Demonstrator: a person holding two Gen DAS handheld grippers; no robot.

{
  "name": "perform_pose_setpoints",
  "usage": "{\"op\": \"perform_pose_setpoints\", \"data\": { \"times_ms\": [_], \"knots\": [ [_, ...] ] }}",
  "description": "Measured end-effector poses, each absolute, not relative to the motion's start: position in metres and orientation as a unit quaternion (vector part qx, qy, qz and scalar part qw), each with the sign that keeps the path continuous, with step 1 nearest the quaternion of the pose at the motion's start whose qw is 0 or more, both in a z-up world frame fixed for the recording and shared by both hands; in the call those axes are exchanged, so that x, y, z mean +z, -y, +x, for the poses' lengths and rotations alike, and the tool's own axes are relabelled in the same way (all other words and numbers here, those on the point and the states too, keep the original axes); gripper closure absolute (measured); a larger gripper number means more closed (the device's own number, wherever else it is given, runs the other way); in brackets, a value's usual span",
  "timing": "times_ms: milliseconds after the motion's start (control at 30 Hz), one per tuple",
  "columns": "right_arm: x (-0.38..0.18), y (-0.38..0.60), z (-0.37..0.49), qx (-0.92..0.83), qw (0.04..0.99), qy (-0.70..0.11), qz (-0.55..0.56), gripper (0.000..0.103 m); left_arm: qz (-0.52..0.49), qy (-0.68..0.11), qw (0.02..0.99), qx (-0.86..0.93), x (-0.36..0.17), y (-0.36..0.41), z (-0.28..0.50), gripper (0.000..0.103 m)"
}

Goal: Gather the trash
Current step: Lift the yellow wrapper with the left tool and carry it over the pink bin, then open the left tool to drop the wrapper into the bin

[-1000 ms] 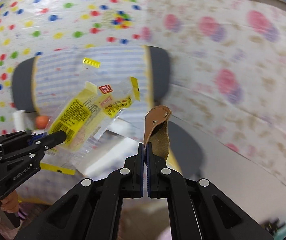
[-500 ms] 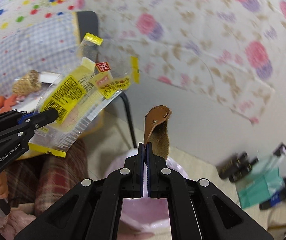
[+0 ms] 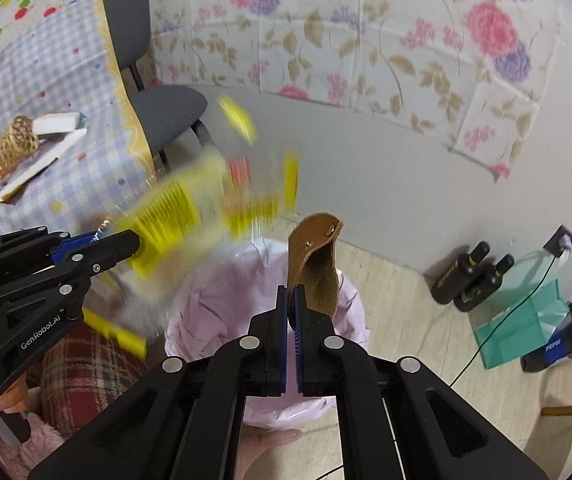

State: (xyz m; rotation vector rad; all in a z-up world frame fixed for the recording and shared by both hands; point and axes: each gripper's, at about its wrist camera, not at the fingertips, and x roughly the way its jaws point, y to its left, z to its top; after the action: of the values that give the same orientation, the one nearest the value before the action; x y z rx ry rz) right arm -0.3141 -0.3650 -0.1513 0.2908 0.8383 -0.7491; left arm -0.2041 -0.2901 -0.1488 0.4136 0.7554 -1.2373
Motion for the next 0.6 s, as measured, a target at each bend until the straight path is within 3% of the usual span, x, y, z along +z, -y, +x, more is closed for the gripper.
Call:
{"op": "perform_pose_setpoints", "data": {
  "times_ms": [67,133,300,600],
  "knots": [
    [-0.161,0.37,-0.312,-0.356,0.831,-0.404,0.14,0.093,0.19,-0.349,0.729,-0.557,-0.153,0.292,-0.2,0.061],
    [-0.164,0.373,-0.311,-0.356,0.83,-0.405,0.147,0.084,0.185,-0.347,0.735,-0.552,-0.151,0.288,-0.195,0.06],
    [-0.147,0.38,-0.31,-0.358,0.842,-0.371,0.157,0.076,0.158,-0.334,0.764,-0.529,-0.131,0.271,-0.172,0.06],
    [-0.097,0.366,-0.263,-0.294,0.899,-0.284,0.155,0.076,0.111,-0.28,0.843,-0.445,-0.078,0.217,-0.118,0.06]
  ]
}}
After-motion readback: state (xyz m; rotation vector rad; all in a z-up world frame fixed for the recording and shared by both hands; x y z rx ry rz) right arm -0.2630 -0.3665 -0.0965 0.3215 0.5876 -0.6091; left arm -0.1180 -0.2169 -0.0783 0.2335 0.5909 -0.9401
